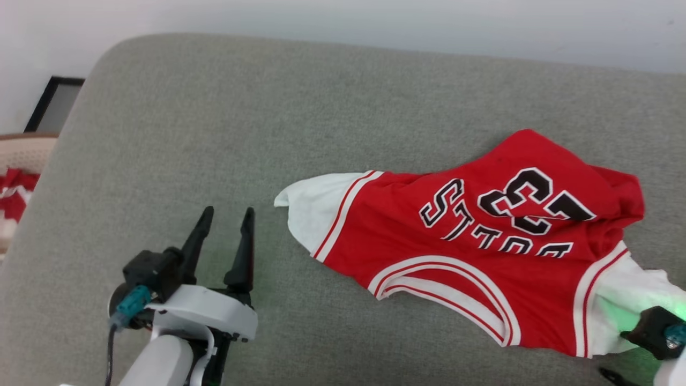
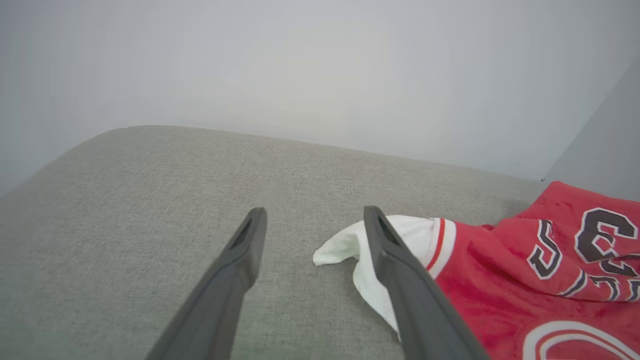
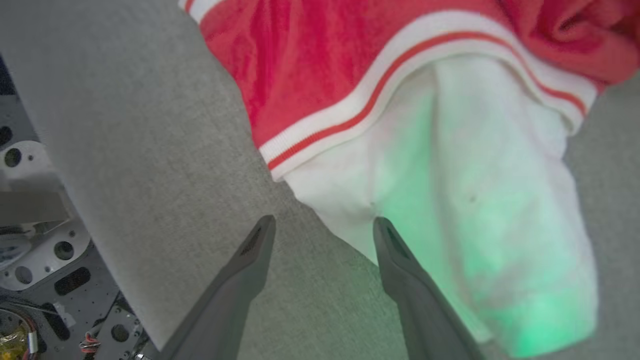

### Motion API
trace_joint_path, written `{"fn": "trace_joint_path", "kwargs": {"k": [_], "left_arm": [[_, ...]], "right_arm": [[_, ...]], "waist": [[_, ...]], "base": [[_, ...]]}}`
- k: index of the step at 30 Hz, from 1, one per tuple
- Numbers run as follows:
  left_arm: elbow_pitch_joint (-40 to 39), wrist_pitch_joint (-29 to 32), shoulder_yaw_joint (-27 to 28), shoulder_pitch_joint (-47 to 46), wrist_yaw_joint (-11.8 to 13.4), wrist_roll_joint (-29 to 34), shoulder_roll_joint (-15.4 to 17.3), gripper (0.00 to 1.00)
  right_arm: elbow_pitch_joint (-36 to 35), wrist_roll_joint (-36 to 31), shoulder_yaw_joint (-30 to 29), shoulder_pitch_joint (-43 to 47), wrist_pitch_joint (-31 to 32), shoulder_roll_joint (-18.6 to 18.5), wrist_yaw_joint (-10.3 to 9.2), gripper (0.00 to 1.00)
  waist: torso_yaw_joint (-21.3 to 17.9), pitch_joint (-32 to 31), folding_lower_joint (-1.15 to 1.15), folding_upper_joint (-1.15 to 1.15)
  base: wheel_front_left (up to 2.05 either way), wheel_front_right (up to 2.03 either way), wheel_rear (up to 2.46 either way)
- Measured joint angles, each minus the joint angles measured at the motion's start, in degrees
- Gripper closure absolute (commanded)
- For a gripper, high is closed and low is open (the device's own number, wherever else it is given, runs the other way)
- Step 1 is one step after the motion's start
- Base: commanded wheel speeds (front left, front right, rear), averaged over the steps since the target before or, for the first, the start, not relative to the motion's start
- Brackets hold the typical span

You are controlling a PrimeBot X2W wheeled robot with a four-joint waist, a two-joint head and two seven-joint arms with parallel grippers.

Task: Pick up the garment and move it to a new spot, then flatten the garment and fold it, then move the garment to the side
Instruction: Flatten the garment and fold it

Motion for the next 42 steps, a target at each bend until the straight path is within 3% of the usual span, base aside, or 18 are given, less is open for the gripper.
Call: {"fn": "trace_joint_path", "kwargs": {"k": [8,9,10,11,15,19,21,24,25,26,27,28,29,34,39,40,42], "left_arm": [[1.5,0.0,5.7,0.2,-4.8,5.4,-3.3,0.0],[1.8,0.0,6.0,0.1,-5.4,6.0,-3.3,0.0],[2.0,0.0,6.3,0.0,-6.1,6.6,-3.3,0.0],[2.3,0.0,6.3,-0.1,-6.8,7.0,-3.2,0.0],[4.0,0.6,4.9,-1.8,-10.0,8.2,-1.0,0.0],[4.9,9.8,0.8,-5.3,-12.5,6.7,3.6,0.0],[5.2,18.2,-1.5,-7.0,-12.9,1.7,5.2,0.0],[3.0,31.5,-4.4,-10.3,-13.1,-11.9,6.7,0.0],[3.0,31.5,-4.4,-10.3,-13.1,-11.9,6.7,0.0],[3.0,36.0,-4.5,-11.6,-13.3,-15.9,7.3,0.0],[4.1,44.4,-4.8,-13.9,-13.3,-22.0,9.5,0.0],[4.1,44.4,-4.8,-13.9,-13.3,-22.0,9.5,0.0],[6.2,51.2,-4.7,-15.7,-13.2,-26.2,10.8,0.0],[8.7,58.6,-4.5,-20.1,-12.5,-31.1,9.8,0.0],[12.2,61.0,-6.0,-22.9,-12.5,-31.2,8.0,0.0],[12.9,61.2,-6.4,-23.3,-12.5,-31.4,7.4,0.08],[13.8,61.1,-7.3,-24.0,-12.8,-30.9,7.2,0.66]], "right_arm": [[8.3,-1.6,8.1,-6.6,-3.8,4.1,0.43,0.0],[9.1,-1.4,8.7,-7.1,-4.3,4.4,0.53,0.06],[9.8,-1.1,9.3,-7.5,-4.9,4.7,0.56,0.62],[10.5,-1.1,9.7,-7.9,-5.7,5.1,0.59,1.0],[13.3,-0.8,10.3,-9.8,-7.5,6.4,0.51,1.0],[14.4,-0.2,11.1,-10.5,-8.4,7.1,0.29,1.0],[14.6,0.0,11.3,-10.8,-8.8,7.5,0.22,1.0],[14.7,0.0,11.5,-11.3,-8.9,8.0,0.15,1.0],[14.7,0.0,11.5,-11.3,-8.9,8.0,0.15,1.0],[14.7,0.0,11.6,-11.6,-9.0,8.2,0.16,1.0],[14.7,0.0,11.7,-12.1,-9.1,8.5,0.16,1.0],[14.7,0.0,11.7,-12.1,-9.1,8.5,0.16,1.0],[14.6,-0.3,11.8,-12.6,-9.0,8.9,0.18,1.0],[14.2,-0.6,12.0,-14.0,-9.1,9.3,0.26,1.0],[13.9,-0.6,11.9,-15.2,-9.3,9.8,0.54,1.0],[13.9,-0.6,11.9,-15.4,-9.4,10.0,0.55,1.0],[14.0,-0.6,11.9,-15.6,-10.0,10.3,0.56,1.0]], "waist": [[1.2,2.9,0.0,0.0],[1.3,3.0,0.0,0.0],[1.3,3.1,0.0,0.0],[1.2,3.1,0.0,0.0],[0.8,2.4,0.0,0.0],[0.0,1.7,0.0,0.0],[-0.5,1.6,0.0,0.0],[-1.1,1.6,0.0,0.0],[-1.1,1.6,0.0,0.0],[-1.3,1.7,0.0,0.0],[-1.6,2.1,0.0,0.0],[-1.6,2.1,0.0,0.0],[-2.0,2.7,0.0,0.0],[-2.9,4.0,0.0,0.0],[-4.2,5.6,0.0,0.0],[-4.4,5.9,0.0,0.0],[-5.0,6.3,0.0,0.0]], "base": [[0.0,0.0,0.0],[0.0,0.0,0.0],[0.0,0.0,0.0],[0.0,0.0,0.0],[0.0,0.0,0.0],[0.0,0.0,0.0],[0.0,0.0,0.0],[0.0,0.0,0.0],[0.0,0.0,0.0],[0.0,0.0,0.0],[0.0,0.0,0.0],[0.0,0.0,0.0],[0.0,0.0,0.0],[0.0,0.0,0.0],[0.0,0.0,0.0],[0.0,0.0,0.0],[0.0,0.0,0.0]]}}
